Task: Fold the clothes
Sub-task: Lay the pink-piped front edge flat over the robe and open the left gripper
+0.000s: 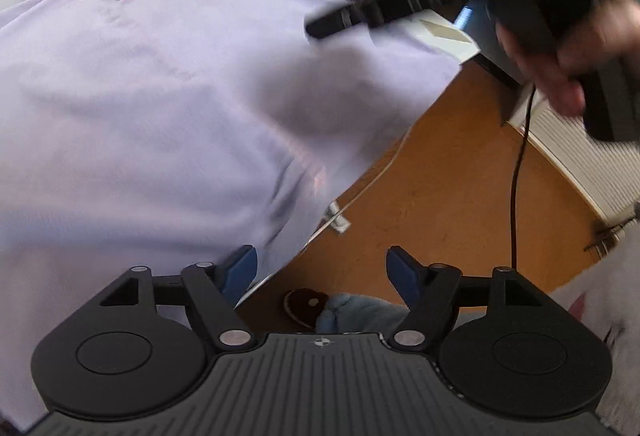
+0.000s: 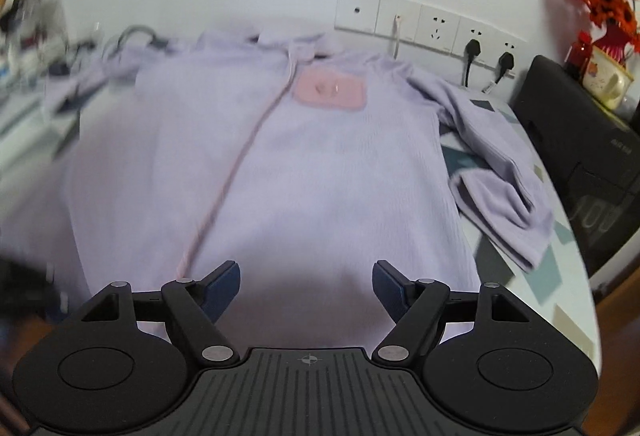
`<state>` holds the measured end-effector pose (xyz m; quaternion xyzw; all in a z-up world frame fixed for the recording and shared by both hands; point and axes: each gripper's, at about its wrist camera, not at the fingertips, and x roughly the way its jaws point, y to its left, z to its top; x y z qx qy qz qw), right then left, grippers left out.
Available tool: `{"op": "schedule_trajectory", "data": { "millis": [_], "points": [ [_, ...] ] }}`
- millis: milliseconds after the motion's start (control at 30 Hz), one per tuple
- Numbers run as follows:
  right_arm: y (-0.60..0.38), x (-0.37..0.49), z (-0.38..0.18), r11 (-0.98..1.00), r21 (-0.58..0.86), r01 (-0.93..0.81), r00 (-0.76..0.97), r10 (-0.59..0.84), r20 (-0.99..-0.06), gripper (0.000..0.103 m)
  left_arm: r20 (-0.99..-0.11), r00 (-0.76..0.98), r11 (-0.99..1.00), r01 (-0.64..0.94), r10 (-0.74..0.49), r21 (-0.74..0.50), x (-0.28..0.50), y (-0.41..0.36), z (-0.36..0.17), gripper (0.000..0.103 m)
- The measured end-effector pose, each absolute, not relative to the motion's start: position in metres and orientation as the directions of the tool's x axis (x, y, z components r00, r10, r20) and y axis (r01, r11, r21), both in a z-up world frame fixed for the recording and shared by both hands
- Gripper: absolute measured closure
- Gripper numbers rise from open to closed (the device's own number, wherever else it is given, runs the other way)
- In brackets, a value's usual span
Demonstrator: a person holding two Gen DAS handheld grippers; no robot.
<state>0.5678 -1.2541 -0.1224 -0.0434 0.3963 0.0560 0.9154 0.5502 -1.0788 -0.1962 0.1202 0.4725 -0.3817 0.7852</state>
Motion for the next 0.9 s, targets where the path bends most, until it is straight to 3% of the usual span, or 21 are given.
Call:
{"op": "schedule_trajectory", "data": {
  "millis": [200, 300, 400, 467, 567, 633, 700, 900],
  "points": [
    [-1.235, 0.594, -0.113, 0.974, 0.090, -0.208, 0.626, 0.203, -0.753, 0.032, -0.781, 0.485, 0.878, 0.450, -0.393, -0.162, 0.518, -0.994, -0.194, 0.030],
    [-1.206, 0.586, -0.130, 0.939, 0.023, -0.342, 0.559, 0.223, -0.799, 0.032, -0.757, 0.581, 0.942, 0.305, -0.299, -0.138, 0.504, -0.952, -0.196, 0.029],
    [-1.185, 0.572, -0.152, 0.884, -0.015, -0.466, 0.464, 0.230, -0.856, 0.032, -0.773, 0.607, 0.965, 0.261, -0.187, -0.028, 0.502, -0.937, -0.205, 0.032],
    [-1.179, 0.567, -0.161, 0.869, -0.038, -0.493, 0.430, 0.205, -0.879, 0.033, -0.766, 0.631, 0.964, 0.258, -0.122, 0.059, 0.502, -0.937, -0.209, 0.036],
    [-1.176, 0.567, -0.168, 0.873, -0.067, -0.483, 0.418, 0.162, -0.894, 0.032, -0.762, 0.643, 0.968, 0.233, -0.078, 0.097, 0.510, -0.937, -0.215, 0.037],
    [-1.178, 0.569, -0.169, 0.882, -0.061, -0.466, 0.411, 0.155, -0.898, 0.030, -0.747, 0.665, 0.972, 0.181, -0.007, 0.152, 0.514, -0.933, -0.220, 0.043],
    [-1.178, 0.568, -0.169, 0.892, -0.056, -0.448, 0.410, 0.149, -0.900, 0.030, -0.727, 0.685, 0.968, 0.146, 0.051, 0.206, 0.512, -0.930, -0.225, 0.064],
    [-1.180, 0.561, -0.152, 0.899, -0.018, -0.438, 0.454, 0.205, -0.867, 0.030, -0.666, 0.738, 0.922, 0.174, 0.110, 0.345, 0.502, -0.943, -0.235, 0.068]
  ]
}}
